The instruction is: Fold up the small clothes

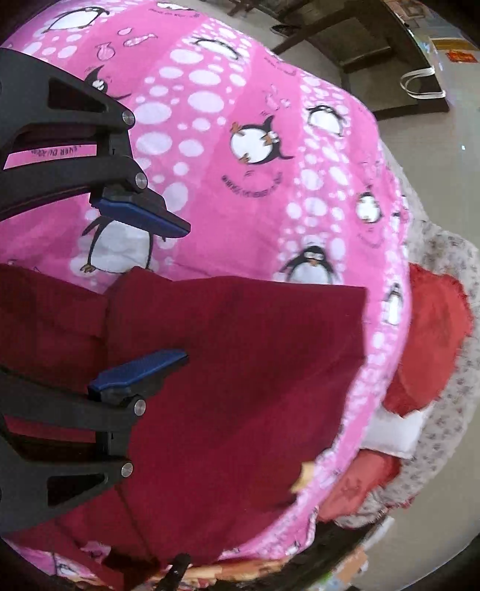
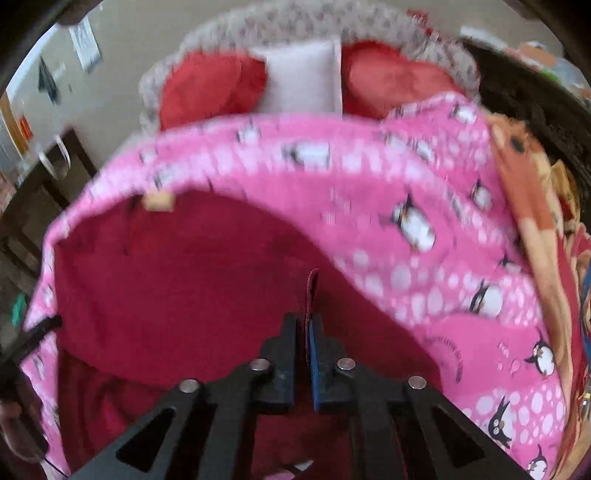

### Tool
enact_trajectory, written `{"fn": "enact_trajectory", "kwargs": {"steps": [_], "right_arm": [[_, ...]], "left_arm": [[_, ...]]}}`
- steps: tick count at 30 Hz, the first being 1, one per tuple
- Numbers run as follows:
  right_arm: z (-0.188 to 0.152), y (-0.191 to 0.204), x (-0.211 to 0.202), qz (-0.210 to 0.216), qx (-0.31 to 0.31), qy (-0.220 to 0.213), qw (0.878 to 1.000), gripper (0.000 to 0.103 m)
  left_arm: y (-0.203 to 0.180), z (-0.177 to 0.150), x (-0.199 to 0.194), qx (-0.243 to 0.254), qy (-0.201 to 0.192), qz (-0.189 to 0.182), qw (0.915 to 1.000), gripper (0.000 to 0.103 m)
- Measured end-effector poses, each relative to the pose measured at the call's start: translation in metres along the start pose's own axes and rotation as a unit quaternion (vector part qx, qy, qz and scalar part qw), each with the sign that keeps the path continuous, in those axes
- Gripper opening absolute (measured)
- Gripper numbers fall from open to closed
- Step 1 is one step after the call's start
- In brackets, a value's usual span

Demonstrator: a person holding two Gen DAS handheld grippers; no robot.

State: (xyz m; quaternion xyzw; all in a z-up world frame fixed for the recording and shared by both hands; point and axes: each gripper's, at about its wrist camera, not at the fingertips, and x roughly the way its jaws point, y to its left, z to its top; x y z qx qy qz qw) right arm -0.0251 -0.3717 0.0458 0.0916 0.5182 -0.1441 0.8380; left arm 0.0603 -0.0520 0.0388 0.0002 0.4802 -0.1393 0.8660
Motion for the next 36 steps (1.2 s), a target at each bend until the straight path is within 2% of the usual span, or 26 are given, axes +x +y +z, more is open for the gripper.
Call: {"fn": "enact_trajectory", "kwargs": {"steps": [1,2,3,5,7,9,11,14,17,20,24,26,29,34,36], "right_arm": [[0.000,0.004,0.001,-0.005,-0.014,0.001,1.000,0.016],[0.001,0.006,-0.005,-0.006,-0.017,-0.012,1.000,0.032],[0.002,0.008,-0.015,-0.009,-0.008,-0.038,0.999,0.041],[0.005,0.010,-0.035,-0.006,0.007,-0.083,0.997,0.046],[0.012,0.022,-0.045,0.020,0.005,-0.105,0.994,0.046],[0.018,0.040,-0.039,0.063,-0.016,-0.091,0.994,0.046],[0.018,0.059,-0.024,0.086,-0.036,-0.062,0.994,0.046],[0.011,0.076,-0.005,0.064,-0.058,-0.054,0.995,0.046],[0.012,0.075,0.019,0.037,-0.039,-0.038,0.998,0.046],[0.018,0.073,0.037,0.032,-0.033,-0.025,0.999,0.046],[0.015,0.074,0.018,0.037,-0.041,-0.026,0.998,0.046],[0.004,0.072,0.000,0.049,-0.040,-0.035,0.997,0.046],[-0.015,0.070,-0.019,0.045,-0.048,-0.044,0.997,0.046],[-0.032,0.061,0.002,0.019,-0.042,-0.012,0.999,0.046],[-0.034,0.056,0.013,0.023,-0.035,-0.001,0.999,0.047]], "left_arm": [[0.002,0.000,0.003,-0.006,0.002,-0.002,1.0000,0.063],[0.005,0.000,0.003,-0.012,0.003,-0.004,0.9999,0.063],[0.008,0.001,0.003,-0.017,0.003,-0.005,0.9998,0.063],[0.012,0.002,0.001,-0.025,-0.001,-0.006,0.9997,0.063],[0.014,0.002,-0.001,-0.027,-0.005,-0.002,0.9996,0.063],[0.013,0.005,-0.003,-0.026,-0.012,0.001,0.9996,0.063],[0.010,0.007,-0.005,-0.023,-0.017,0.002,0.9996,0.063],[0.005,0.011,0.001,-0.017,-0.012,0.009,0.9998,0.063],[0.000,0.013,0.012,-0.007,-0.003,0.022,0.9997,0.063],[-0.003,0.015,0.021,-0.004,0.012,0.031,0.9994,0.063],[-0.007,0.016,0.012,0.003,0.010,0.038,0.9992,0.063],[-0.008,0.013,0.003,0.005,0.004,0.034,0.9994,0.063],[-0.013,0.008,-0.013,0.007,-0.006,0.023,0.9997,0.063],[-0.028,-0.010,-0.035,0.014,-0.006,-0.002,0.9999,0.063],[-0.038,-0.017,-0.040,0.024,0.000,-0.008,0.9997,0.063]]}}
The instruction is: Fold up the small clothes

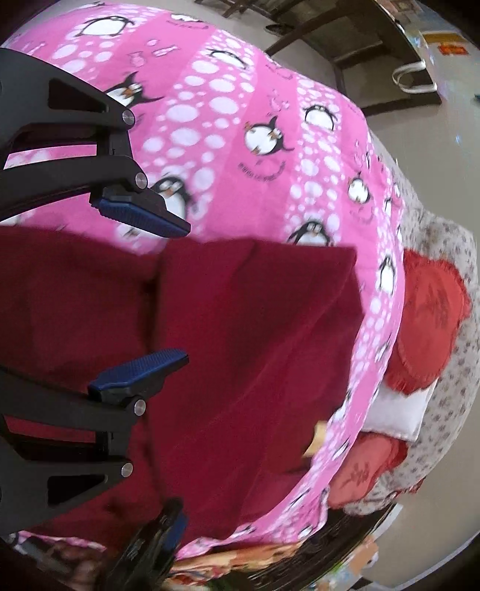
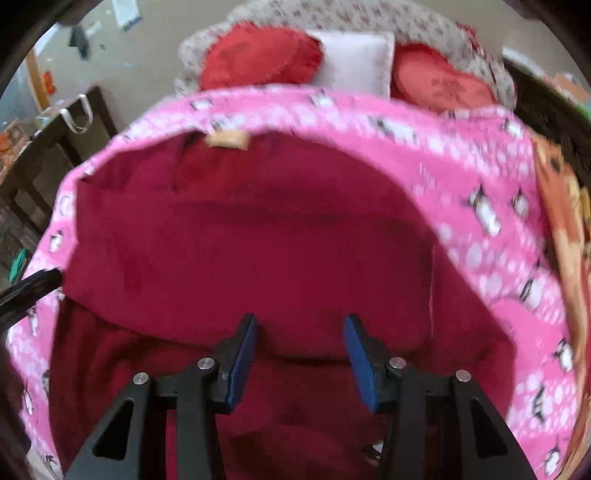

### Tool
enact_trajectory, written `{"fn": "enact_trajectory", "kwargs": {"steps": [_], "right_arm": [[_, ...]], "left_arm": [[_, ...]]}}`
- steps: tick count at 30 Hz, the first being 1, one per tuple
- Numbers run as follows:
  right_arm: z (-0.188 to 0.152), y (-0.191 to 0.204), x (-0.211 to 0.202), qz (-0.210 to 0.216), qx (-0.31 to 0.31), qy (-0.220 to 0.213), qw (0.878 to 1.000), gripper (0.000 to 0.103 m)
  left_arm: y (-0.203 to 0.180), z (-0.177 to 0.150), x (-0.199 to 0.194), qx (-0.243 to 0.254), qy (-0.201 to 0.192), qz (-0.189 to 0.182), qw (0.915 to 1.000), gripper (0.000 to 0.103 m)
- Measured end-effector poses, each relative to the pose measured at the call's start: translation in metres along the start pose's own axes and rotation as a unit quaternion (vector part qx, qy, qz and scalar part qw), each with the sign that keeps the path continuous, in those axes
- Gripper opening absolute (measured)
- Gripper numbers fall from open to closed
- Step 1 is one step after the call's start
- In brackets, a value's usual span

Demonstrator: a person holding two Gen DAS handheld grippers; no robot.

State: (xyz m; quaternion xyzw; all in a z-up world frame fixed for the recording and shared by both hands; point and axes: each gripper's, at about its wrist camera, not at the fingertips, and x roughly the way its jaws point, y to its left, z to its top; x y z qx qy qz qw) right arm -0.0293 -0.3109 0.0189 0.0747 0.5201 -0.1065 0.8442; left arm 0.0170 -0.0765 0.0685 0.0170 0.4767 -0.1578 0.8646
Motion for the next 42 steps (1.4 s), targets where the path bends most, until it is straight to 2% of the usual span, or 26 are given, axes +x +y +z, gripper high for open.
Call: {"fn": "enact_trajectory", "kwargs": {"steps": [2,5,7,13,18,28,32,38,42], "right_arm": [[-0.001,0.000,-0.007,0.003,0.003,-0.008,1.000,0.047],[-0.006,-0.004,-0.028,0.038,0.017,-0.020,0.999,0.046],[-0.012,-0.004,-0.041,0.038,0.011,-0.028,0.999,0.046],[-0.042,-0.012,-0.079,0.059,-0.006,-0.051,0.997,0.047],[-0.071,-0.028,-0.100,0.082,0.000,-0.053,0.995,0.048],[-0.121,-0.064,-0.116,0.102,0.028,-0.043,0.993,0.048],[-0.130,-0.071,-0.118,0.109,0.045,-0.038,0.992,0.049],[-0.138,-0.071,-0.129,0.099,0.030,-0.040,0.994,0.049],[-0.143,-0.082,-0.131,0.109,0.049,-0.040,0.992,0.055]], "left_arm": [[-0.011,-0.007,-0.007,0.014,0.004,-0.007,0.9999,0.063],[-0.024,-0.017,-0.013,0.026,0.007,-0.016,0.9995,0.063],[-0.031,-0.023,-0.014,0.026,0.014,-0.027,0.9992,0.063],[-0.054,-0.037,-0.013,0.033,0.025,-0.045,0.9982,0.063],[-0.069,-0.045,-0.011,0.042,0.035,-0.049,0.9973,0.063],[-0.083,-0.057,-0.014,0.049,0.039,-0.050,0.9968,0.063],[-0.086,-0.059,-0.017,0.057,0.034,-0.049,0.9966,0.063],[-0.084,-0.063,-0.019,0.061,0.037,-0.056,0.9959,0.063],[-0.083,-0.068,-0.026,0.062,0.032,-0.086,0.9938,0.063]]}}
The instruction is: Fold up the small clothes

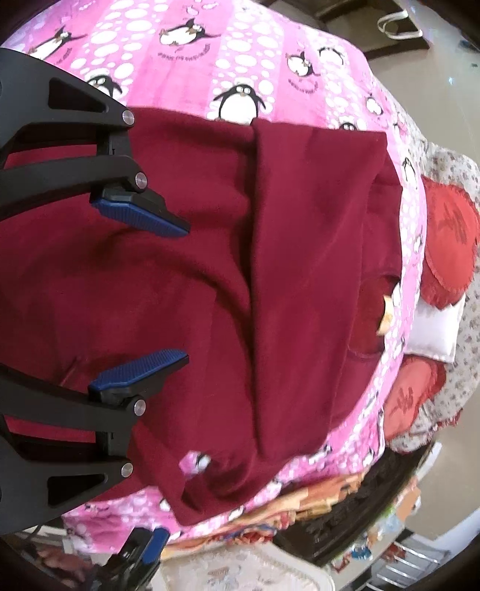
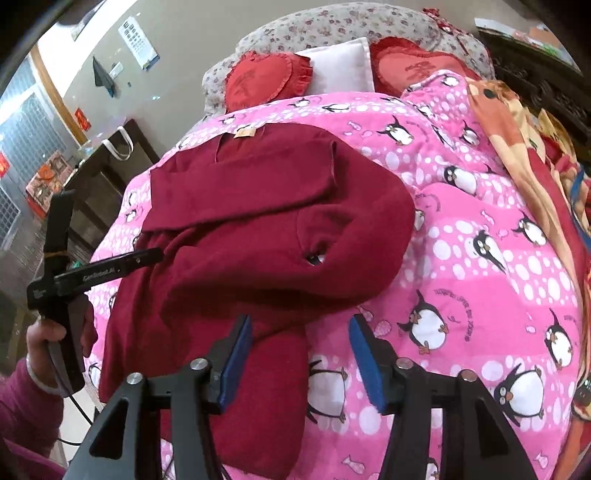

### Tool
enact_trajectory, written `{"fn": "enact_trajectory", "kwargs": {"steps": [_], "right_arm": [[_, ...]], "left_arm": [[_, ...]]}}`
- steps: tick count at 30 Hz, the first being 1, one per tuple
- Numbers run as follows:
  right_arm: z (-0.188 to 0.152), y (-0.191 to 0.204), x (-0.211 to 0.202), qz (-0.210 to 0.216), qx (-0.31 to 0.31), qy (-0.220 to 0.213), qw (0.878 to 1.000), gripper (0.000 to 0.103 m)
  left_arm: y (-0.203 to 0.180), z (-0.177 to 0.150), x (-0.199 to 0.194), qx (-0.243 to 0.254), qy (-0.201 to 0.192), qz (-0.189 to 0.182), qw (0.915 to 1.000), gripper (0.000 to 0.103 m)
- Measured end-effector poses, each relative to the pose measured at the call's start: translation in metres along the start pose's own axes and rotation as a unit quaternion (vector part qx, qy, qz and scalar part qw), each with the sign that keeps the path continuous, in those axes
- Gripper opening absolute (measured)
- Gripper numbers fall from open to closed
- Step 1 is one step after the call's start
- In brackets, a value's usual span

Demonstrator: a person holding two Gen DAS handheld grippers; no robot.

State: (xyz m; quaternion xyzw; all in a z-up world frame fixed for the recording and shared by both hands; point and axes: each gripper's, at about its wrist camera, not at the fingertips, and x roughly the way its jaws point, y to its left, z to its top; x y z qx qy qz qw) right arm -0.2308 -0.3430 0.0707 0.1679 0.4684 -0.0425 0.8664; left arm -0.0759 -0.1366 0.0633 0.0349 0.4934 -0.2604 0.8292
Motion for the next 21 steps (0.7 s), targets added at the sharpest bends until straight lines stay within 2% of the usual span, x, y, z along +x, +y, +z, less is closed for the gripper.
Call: {"fn": "enact_trajectory", "kwargs": {"steps": [3,5,7,11,15,21], "right_arm": [[0.000,-0.007,0.008,0.009,0.025,0.008,1.000,0.055],[0.003,-0.009,0.017,0.037,0.048,0.008,0.998,0.055],[0.009,-0.011,0.027,0.048,0.071,0.014,0.996,0.055],[0.018,-0.005,0.034,0.046,0.072,0.006,0.996,0.055],[0.019,-0.004,0.036,0.042,0.066,0.012,0.997,0.055],[0.014,-0.016,0.037,0.037,0.079,0.016,0.996,0.055]], "left_arm": [[-0.005,-0.007,-0.005,0.008,0.003,-0.026,0.9996,0.063],[-0.011,-0.012,-0.007,0.015,0.008,-0.041,0.9990,0.063],[-0.019,-0.019,-0.006,0.027,0.015,-0.053,0.9981,0.063],[-0.029,-0.033,0.003,0.053,0.032,-0.051,0.9968,0.063],[-0.033,-0.044,0.018,0.060,0.061,-0.064,0.9943,0.063],[-0.036,-0.042,0.028,0.046,0.058,-0.082,0.9939,0.063]]}}
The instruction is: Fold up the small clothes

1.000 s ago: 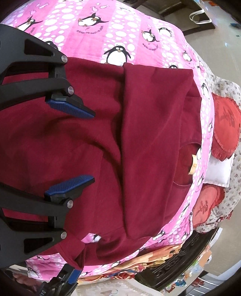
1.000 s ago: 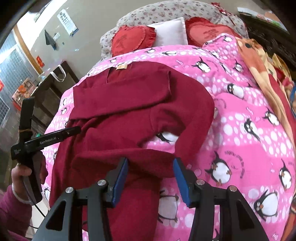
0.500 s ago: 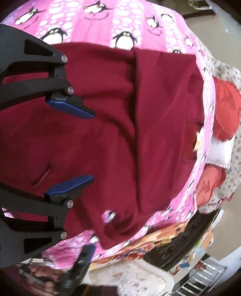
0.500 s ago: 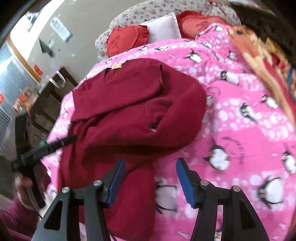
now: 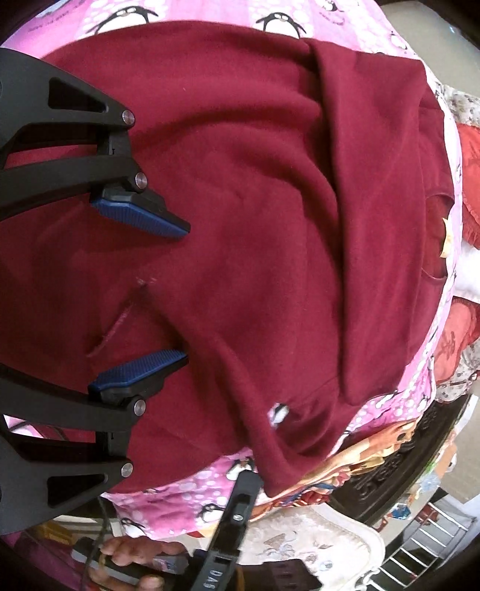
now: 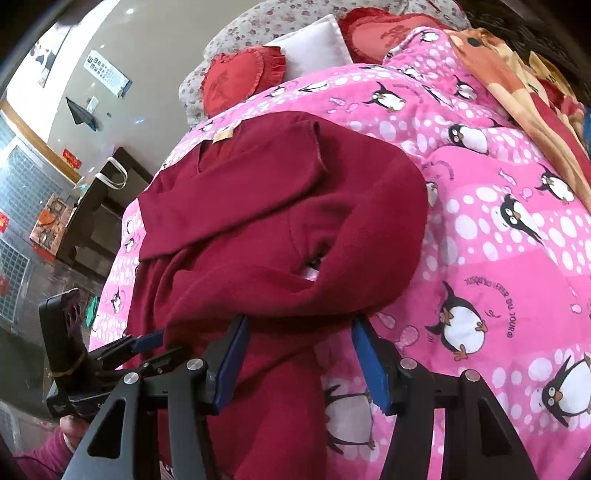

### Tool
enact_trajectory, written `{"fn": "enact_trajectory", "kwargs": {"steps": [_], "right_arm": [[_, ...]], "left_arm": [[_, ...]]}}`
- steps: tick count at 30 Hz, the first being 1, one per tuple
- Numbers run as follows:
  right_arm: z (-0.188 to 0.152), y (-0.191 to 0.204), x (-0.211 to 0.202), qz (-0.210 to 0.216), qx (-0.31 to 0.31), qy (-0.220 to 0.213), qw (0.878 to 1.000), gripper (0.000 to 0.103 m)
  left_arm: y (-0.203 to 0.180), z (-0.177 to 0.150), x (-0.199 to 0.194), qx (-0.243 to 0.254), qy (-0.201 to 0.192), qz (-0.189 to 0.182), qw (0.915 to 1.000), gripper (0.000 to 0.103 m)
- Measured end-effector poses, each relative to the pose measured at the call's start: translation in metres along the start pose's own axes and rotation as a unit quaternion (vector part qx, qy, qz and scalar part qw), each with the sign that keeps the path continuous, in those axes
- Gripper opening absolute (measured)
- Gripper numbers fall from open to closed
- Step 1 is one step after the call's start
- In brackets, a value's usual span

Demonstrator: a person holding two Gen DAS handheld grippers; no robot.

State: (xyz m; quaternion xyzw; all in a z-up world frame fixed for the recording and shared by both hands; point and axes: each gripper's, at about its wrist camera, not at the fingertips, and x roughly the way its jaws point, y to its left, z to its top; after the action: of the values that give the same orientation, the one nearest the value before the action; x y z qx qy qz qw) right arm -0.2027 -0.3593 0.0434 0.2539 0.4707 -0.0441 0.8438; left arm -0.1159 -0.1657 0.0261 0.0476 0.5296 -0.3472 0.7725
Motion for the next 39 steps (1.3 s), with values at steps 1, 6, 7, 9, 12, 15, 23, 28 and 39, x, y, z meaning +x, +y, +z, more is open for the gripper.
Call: {"fn": "enact_trajectory", "kwargs": {"steps": [1,6,7,9,12,15,23,28,39], "right_arm": [[0.000,-0.001,0.000,-0.001,0.001,-0.001,1.000,0.055],[0.002,-0.009,-0.005,-0.004,0.010,-0.012,1.000,0.055],[0.003,-0.011,-0.006,-0.009,0.010,-0.014,1.000,0.055],[0.004,-0.015,-0.011,-0.018,0.011,-0.021,1.000,0.055],[0.007,-0.025,-0.021,-0.021,0.020,-0.034,0.999,0.055],[0.013,-0.036,-0.033,-0.027,0.033,-0.053,0.998,0.055],[0.032,-0.040,-0.035,-0.027,0.035,-0.069,0.997,0.055],[0.044,-0.024,-0.023,-0.017,0.015,-0.069,0.997,0.055],[0.028,-0.044,-0.015,-0.022,0.043,-0.046,0.998,0.055]], "left_arm": [[0.000,0.001,0.000,-0.004,-0.004,-0.007,1.0000,0.063],[-0.015,0.010,0.010,0.009,0.019,-0.048,0.9986,0.019],[-0.020,0.013,0.010,0.014,0.027,-0.059,0.9978,0.010],[-0.028,0.020,0.005,0.022,0.028,-0.076,0.9965,0.010],[-0.038,0.042,-0.025,0.045,0.005,-0.096,0.9943,0.008],[-0.042,0.078,-0.070,0.051,-0.028,-0.115,0.9916,0.008],[-0.015,0.168,-0.167,0.014,-0.118,-0.113,0.9864,0.008],[0.009,0.177,-0.183,0.004,-0.133,-0.072,0.9884,0.008],[0.030,0.085,-0.050,-0.034,-0.003,0.019,0.9993,0.059]]}}
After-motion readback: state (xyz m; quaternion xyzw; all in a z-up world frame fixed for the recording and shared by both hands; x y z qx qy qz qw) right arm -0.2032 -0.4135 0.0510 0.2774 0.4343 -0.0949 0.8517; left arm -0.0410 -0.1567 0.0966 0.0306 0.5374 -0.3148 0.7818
